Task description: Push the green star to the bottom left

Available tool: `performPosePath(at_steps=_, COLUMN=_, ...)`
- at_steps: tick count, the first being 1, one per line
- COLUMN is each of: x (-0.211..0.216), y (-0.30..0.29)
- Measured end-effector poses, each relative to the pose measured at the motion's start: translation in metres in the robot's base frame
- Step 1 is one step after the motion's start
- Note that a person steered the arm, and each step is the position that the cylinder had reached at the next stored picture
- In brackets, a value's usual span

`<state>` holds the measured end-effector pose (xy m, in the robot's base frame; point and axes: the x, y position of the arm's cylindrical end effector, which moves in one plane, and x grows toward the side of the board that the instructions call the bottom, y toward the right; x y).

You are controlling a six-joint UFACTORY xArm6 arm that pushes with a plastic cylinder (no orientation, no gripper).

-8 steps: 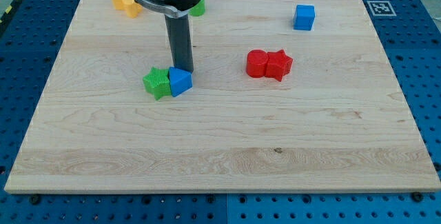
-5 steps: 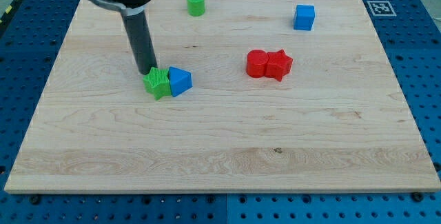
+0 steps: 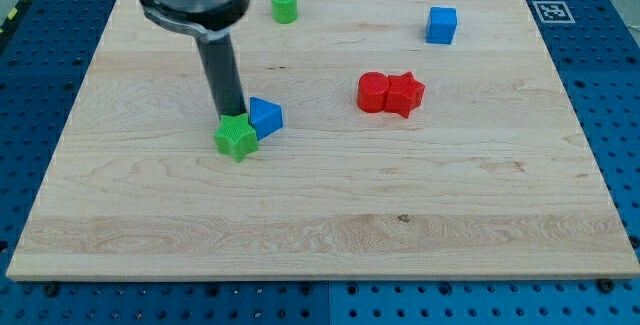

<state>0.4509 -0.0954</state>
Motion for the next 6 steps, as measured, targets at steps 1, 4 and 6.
performPosePath(at_steps=1, x=0.018, y=0.027)
performPosePath(at_steps=4, x=0.034, y=0.015)
performPosePath(at_steps=6, x=0.043, y=-0.033)
